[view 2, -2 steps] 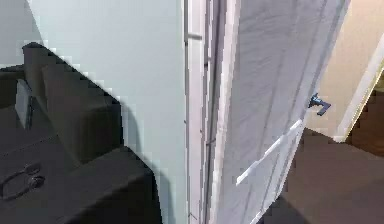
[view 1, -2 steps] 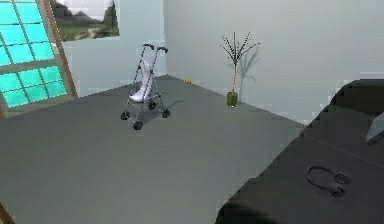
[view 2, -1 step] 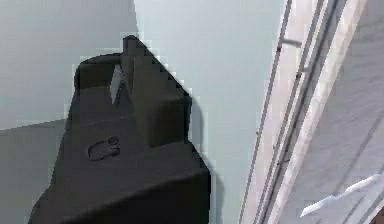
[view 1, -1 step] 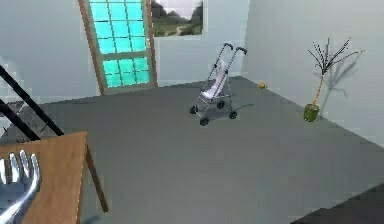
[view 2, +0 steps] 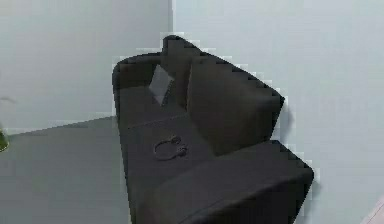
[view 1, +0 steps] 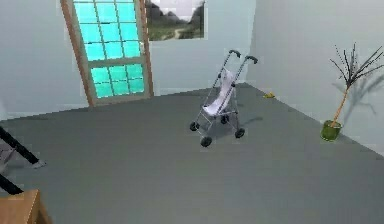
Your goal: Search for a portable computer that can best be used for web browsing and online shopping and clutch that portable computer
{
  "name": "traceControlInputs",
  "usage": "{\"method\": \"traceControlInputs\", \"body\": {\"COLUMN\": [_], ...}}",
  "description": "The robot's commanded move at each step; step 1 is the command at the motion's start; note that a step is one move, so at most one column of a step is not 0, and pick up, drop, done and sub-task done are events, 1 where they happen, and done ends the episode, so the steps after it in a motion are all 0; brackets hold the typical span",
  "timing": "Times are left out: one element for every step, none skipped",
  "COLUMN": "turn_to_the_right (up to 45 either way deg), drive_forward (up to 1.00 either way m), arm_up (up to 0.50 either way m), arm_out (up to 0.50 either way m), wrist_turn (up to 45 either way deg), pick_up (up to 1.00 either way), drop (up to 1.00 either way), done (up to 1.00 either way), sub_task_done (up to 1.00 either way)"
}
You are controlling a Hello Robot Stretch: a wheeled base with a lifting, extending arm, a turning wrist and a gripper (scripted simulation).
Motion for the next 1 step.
{"method": "traceControlInputs", "body": {"turn_to_the_right": [0.0], "drive_forward": [0.35], "arm_up": [0.00], "arm_out": [0.00], "wrist_turn": [0.0], "pick_up": [0.00], "drop": [0.00], "done": [0.00], "sub_task_done": [0.00]}}
